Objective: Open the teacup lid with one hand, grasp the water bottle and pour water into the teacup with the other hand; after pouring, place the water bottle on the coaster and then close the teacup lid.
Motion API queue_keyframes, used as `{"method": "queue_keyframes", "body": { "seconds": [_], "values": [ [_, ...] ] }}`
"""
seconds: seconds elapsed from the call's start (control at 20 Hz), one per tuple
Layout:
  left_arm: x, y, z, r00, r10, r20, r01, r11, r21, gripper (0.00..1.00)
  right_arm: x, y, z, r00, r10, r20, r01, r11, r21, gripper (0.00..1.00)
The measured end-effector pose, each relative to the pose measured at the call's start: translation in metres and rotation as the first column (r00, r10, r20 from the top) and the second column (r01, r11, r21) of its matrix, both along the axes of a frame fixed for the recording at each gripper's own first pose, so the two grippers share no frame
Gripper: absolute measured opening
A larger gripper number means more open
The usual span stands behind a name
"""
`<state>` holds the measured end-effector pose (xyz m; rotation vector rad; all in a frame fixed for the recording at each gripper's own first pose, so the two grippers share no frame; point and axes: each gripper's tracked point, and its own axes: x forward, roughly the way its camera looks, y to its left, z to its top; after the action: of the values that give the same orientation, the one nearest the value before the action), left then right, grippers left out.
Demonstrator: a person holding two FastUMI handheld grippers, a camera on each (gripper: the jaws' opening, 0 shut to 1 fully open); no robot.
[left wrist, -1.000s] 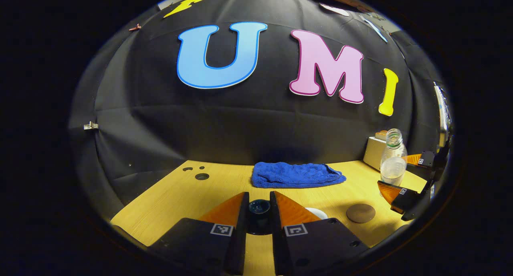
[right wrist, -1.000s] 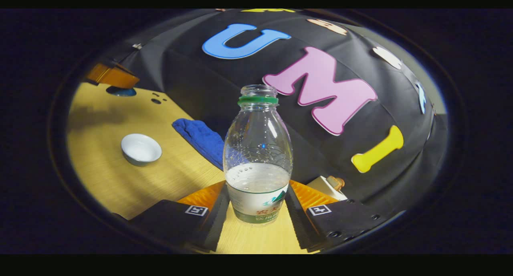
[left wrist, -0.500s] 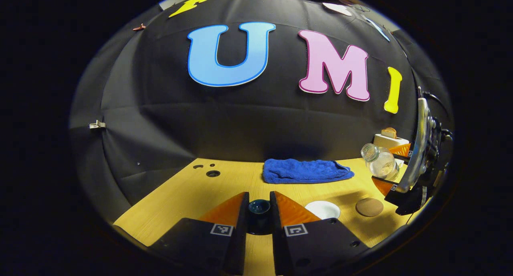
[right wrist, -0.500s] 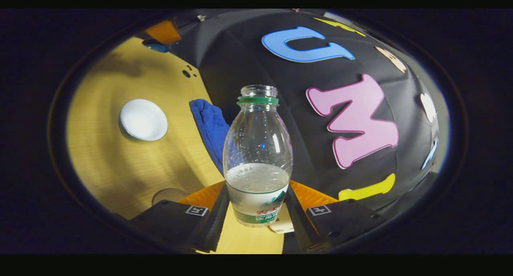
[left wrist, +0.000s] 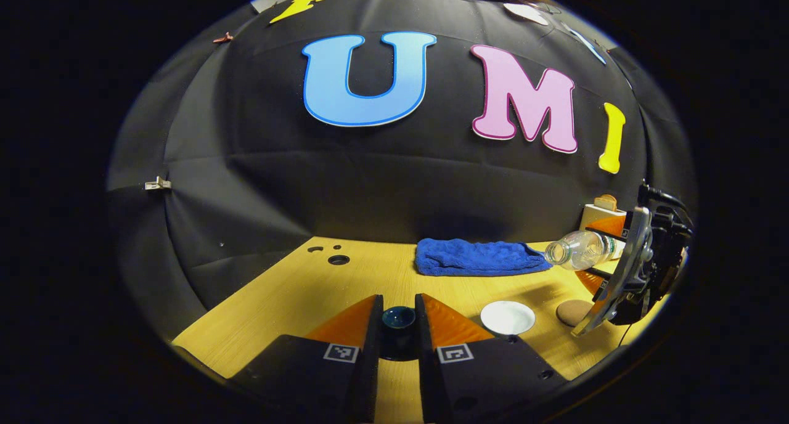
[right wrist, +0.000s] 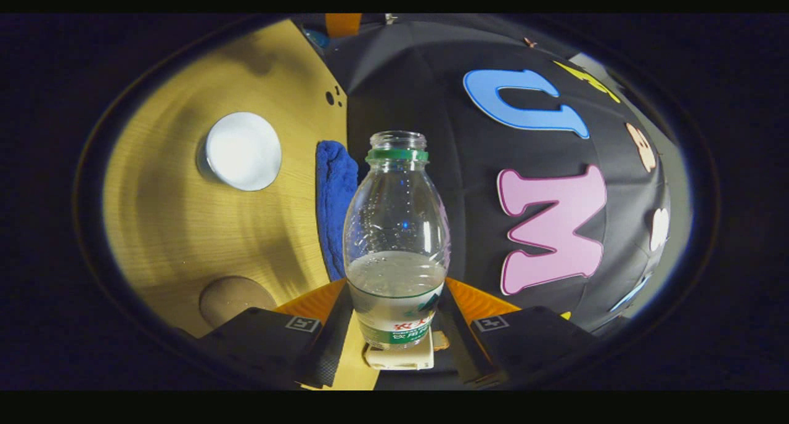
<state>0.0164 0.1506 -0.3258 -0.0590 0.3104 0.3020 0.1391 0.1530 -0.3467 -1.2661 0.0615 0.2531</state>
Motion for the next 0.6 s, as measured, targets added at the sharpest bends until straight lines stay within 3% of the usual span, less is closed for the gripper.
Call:
{"method": "queue_keyframes", "body": {
  "seconds": [0.05, 0.1, 0.6],
  "values": [
    [-0.0003, 0.0012, -0.0008, 1.000, 0.000, -0.002, 0.000, 1.000, 0.003, 0.36, 0.0016, 0.0009, -0.0001, 1.000, 0.010, 0.007, -0.010, 1.000, -0.020, 0.72],
    [-0.0019, 0.0028, -0.0016, 1.000, 0.002, -0.003, -0.002, 1.000, 0.007, 0.31, 0.0026, 0.0020, 0.0002, 1.000, 0.020, 0.017, -0.019, 0.999, -0.043, 0.75],
    [-0.0089, 0.0055, -0.0052, 1.000, 0.008, -0.008, -0.008, 1.000, 0.010, 0.31, 0.0102, 0.0038, 0.0001, 0.993, 0.089, 0.083, -0.070, 0.975, -0.211, 0.75]
  ]
}}
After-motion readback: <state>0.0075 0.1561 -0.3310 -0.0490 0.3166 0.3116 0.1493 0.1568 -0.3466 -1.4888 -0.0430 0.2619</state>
